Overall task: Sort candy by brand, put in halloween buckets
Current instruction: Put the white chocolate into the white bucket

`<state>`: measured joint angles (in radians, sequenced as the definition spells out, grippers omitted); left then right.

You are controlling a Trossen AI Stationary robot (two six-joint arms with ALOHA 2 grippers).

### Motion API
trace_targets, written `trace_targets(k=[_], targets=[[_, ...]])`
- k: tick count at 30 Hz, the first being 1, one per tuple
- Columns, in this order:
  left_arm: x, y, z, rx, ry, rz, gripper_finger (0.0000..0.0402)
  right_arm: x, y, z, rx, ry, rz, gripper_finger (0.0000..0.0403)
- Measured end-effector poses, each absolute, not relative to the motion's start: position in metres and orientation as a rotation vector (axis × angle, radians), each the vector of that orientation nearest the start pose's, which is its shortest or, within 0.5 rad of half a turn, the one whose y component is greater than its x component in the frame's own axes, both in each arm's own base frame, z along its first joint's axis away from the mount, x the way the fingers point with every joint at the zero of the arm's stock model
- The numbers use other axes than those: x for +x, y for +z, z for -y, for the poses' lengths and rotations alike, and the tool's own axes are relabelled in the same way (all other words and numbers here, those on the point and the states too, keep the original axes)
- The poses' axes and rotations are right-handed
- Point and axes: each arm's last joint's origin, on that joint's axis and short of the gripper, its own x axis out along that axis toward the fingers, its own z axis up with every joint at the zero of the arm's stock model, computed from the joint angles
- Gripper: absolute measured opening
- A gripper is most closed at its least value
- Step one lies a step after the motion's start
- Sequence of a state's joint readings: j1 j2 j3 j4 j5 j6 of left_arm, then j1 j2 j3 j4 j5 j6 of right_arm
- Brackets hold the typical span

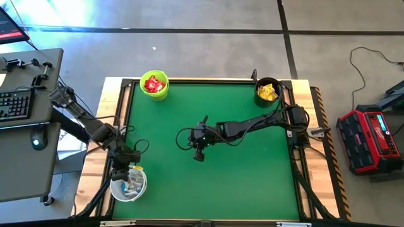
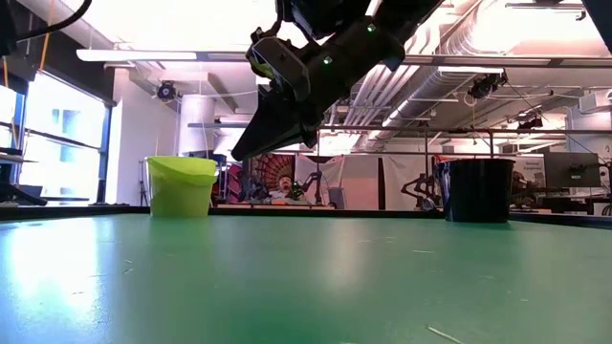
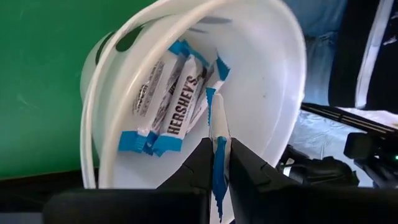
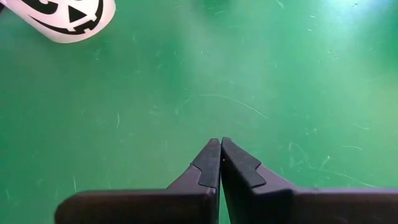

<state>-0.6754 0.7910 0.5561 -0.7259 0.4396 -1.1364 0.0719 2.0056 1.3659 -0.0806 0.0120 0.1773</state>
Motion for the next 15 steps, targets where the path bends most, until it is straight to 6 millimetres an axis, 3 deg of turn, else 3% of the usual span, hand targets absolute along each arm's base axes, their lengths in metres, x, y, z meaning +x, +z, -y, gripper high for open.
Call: trace_targets(k=[8, 15], targets=[[0.1061, 0.2147, 0.1028, -0.822, -0.409, -1.459, 0.0019, 0.4342, 0.1797, -0.0304, 0.13, -0.025, -0.737, 0.0], [0.1097, 0.2146, 0.1064, -0.855, -0.42, -1.469, 0.0069, 0.4342, 0.1797, -0.0304, 0.129, -0.026, -0.737, 0.0]])
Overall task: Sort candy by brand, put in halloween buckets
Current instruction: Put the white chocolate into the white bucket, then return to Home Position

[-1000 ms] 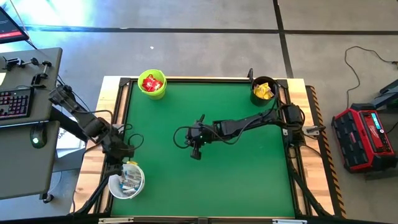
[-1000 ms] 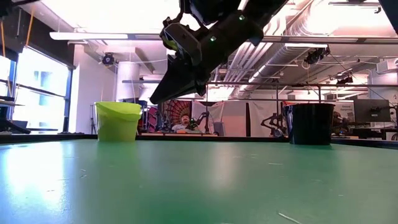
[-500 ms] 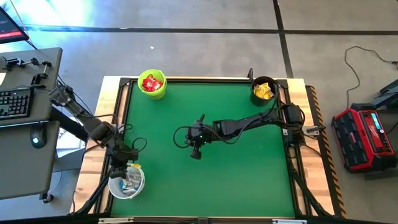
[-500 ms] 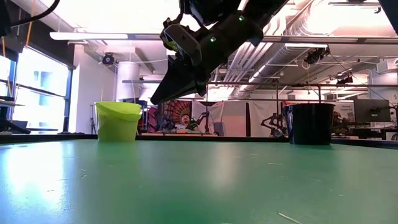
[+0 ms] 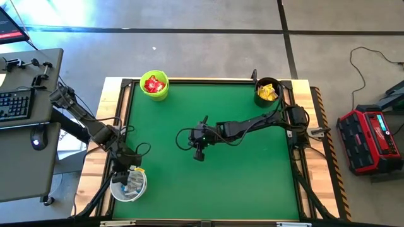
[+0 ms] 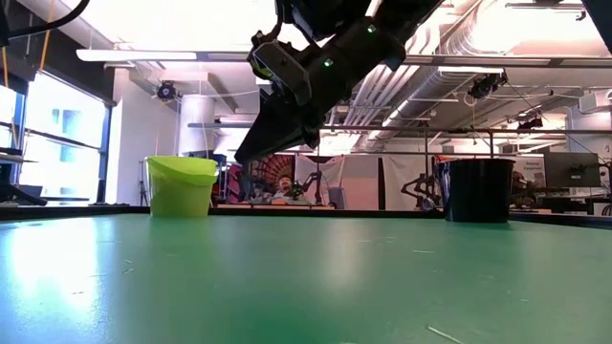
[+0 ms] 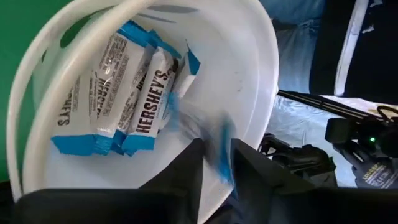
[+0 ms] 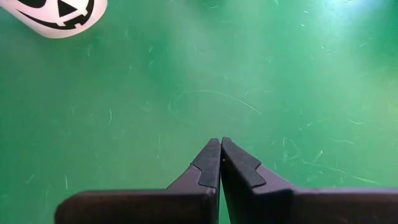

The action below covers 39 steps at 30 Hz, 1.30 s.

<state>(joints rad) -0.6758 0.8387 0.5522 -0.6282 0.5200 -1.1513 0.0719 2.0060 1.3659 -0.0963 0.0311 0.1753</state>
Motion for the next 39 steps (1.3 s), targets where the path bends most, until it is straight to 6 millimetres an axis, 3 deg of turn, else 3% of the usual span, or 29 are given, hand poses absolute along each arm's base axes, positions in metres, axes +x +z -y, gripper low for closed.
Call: trace_targets(k=[6, 15, 19, 27, 34, 39], targets=[[0.11, 0.217, 0.107, -0.895, -0.42, -1.496, 0.0104, 0.434, 0.18, -0.03, 0.13, -0.025, -0.733, 0.0], [0.116, 0.252, 0.112, -0.828, -0.579, -1.359, 0.0113, 0.435, 0.181, -0.03, 0.126, -0.023, -0.725, 0.0], [0.118, 0.262, 0.111, -0.814, -0.607, -1.311, 0.0103, 0.434, 0.184, -0.03, 0.095, -0.01, -0.717, 0.0], [0.128, 0.276, 0.101, -0.759, -0.597, -1.162, 0.0067, 0.429, 0.212, -0.025, 0.082, 0.021, -0.646, 0.0], [0.14, 0.28, 0.083, -0.734, -0.552, -1.053, 0.0032, 0.422, 0.233, -0.019, 0.08, 0.05, -0.599, 0.0], [0.151, 0.281, 0.065, -0.663, -0.516, -0.933, 0.0004, 0.416, 0.237, -0.013, 0.071, 0.044, -0.585, 0.0]])
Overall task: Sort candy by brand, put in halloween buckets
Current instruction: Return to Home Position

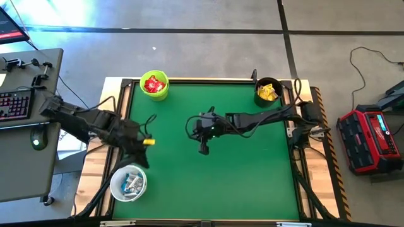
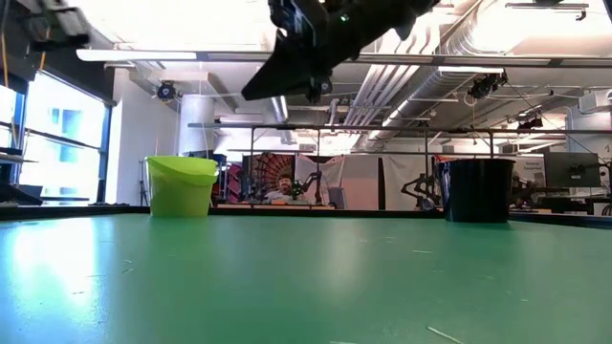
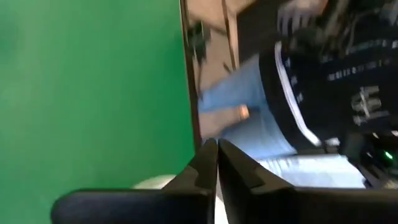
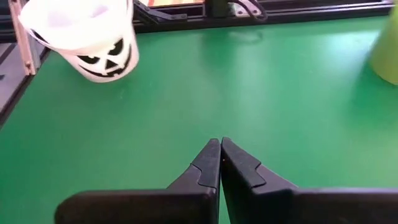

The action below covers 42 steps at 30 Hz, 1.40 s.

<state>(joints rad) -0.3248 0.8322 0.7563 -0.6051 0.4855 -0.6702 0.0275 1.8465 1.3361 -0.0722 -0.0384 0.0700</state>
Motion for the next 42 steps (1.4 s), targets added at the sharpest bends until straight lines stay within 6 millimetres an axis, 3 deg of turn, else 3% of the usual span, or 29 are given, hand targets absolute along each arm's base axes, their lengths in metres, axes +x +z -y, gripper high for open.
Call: trace_targets(k=[5, 13, 25, 30, 33, 37, 42], targets=[[0.163, 0.287, 0.043, -0.577, -0.473, -0.763, 0.0001, 0.395, 0.244, 0.002, 0.082, 0.009, -0.538, 0.0], [0.188, 0.289, 0.007, -0.376, -0.323, -0.539, 0.0, 0.339, 0.248, 0.027, 0.11, -0.101, -0.451, 0.0], [0.221, 0.296, -0.041, -0.199, -0.126, -0.271, 0.0, 0.261, 0.234, 0.042, 0.124, -0.224, -0.331, 0.0], [0.224, 0.291, -0.055, -0.174, -0.078, -0.267, 0.0, 0.247, 0.223, 0.043, 0.125, -0.257, -0.335, 0.0], [0.224, 0.28, -0.06, -0.183, -0.064, -0.166, 0.0, 0.246, 0.221, 0.043, 0.127, -0.259, -0.315, 0.0], [0.216, 0.259, -0.062, -0.24, -0.045, -0.065, 0.0, 0.241, 0.218, 0.042, 0.125, -0.266, -0.268, 0.0], [0.201, 0.245, -0.058, -0.254, -0.016, -0.071, 0.0, 0.225, 0.215, 0.04, 0.122, -0.279, -0.243, 0.0]])
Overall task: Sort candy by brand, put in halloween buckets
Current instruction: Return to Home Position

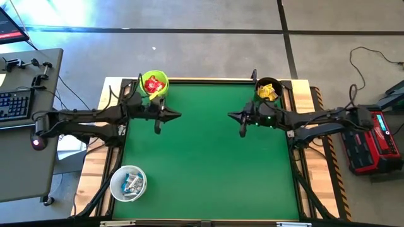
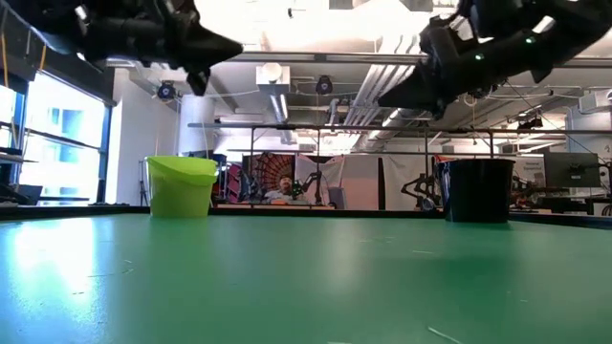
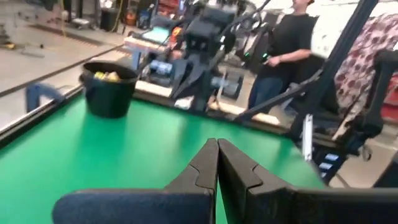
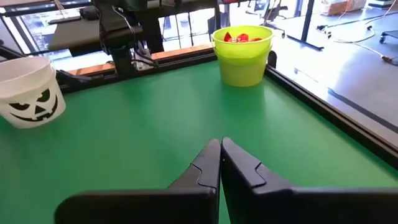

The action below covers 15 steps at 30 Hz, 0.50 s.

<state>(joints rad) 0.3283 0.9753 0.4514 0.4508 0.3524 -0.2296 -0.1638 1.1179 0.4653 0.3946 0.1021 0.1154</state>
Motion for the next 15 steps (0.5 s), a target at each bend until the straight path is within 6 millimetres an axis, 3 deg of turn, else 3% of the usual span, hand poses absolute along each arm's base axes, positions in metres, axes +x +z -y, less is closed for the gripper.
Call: trace_targets(k=[15], targets=[[0.143, 0.2, -0.037, -0.24, 0.14, -0.024, 0.0, 0.173, 0.201, 0.029, 0.088, -0.393, -0.199, 0.0]])
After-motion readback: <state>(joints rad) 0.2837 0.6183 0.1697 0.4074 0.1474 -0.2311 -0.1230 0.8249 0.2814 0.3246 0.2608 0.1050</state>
